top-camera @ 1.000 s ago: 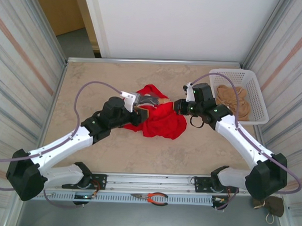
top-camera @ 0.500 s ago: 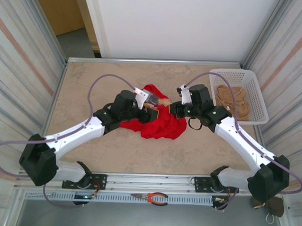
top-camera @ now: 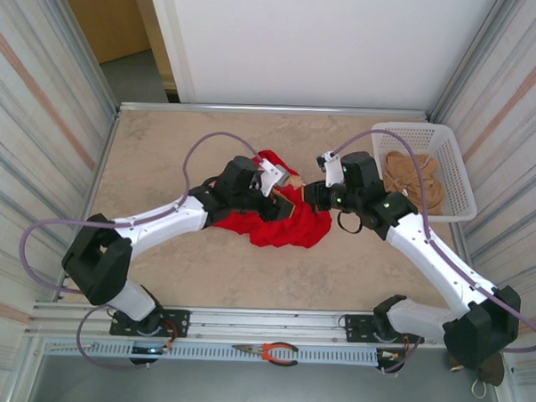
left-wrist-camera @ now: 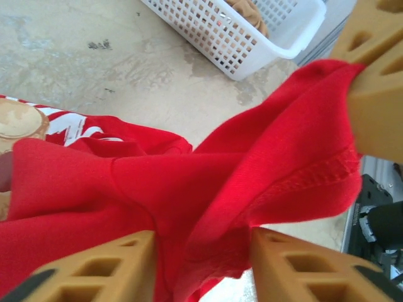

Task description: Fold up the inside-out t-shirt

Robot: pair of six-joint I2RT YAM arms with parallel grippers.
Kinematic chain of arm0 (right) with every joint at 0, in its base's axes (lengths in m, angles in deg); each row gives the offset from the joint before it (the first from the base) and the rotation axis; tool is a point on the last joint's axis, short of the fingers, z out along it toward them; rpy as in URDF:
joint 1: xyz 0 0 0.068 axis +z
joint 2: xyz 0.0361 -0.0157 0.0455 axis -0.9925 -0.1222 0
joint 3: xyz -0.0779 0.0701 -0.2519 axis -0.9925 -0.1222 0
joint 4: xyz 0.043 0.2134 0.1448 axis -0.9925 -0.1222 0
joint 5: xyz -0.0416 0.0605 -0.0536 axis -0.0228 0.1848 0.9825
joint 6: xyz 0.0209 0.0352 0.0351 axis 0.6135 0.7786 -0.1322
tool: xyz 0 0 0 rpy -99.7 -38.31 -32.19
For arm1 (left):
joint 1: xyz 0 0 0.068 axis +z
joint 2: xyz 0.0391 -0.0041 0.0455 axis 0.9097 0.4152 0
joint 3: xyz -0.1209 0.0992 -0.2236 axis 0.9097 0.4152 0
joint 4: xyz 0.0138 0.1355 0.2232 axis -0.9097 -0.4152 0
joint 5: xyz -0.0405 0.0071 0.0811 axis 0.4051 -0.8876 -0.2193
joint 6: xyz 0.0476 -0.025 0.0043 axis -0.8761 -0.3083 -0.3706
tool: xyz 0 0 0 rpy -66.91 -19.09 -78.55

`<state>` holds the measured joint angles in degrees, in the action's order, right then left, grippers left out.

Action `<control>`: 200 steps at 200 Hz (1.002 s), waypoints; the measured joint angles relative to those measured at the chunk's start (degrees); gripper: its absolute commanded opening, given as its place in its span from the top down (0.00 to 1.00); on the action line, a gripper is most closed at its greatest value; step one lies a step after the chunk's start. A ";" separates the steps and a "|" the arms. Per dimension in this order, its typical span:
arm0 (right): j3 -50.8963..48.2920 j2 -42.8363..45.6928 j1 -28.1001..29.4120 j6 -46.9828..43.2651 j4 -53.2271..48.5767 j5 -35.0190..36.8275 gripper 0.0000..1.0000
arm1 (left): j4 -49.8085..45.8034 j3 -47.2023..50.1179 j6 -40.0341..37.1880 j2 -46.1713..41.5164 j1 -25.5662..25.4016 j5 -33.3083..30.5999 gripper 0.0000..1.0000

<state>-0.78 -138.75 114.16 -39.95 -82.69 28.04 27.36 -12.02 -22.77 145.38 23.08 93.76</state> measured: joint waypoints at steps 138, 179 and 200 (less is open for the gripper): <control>0.00 -10.08 -1.79 4.66 1.66 1.51 0.61 | -13.92 -4.33 6.38 -10.95 1.07 -21.40 1.00; -2.51 -8.13 6.88 9.20 5.64 4.81 0.80 | -15.89 -4.07 6.80 -10.91 1.18 -21.73 1.00; -3.89 -8.44 9.86 11.32 7.87 6.40 0.84 | -15.91 -4.04 6.86 -10.93 1.18 -21.70 1.00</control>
<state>-4.67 -147.18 124.02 -28.63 -74.83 34.45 11.45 -16.07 -15.91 134.45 24.26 72.06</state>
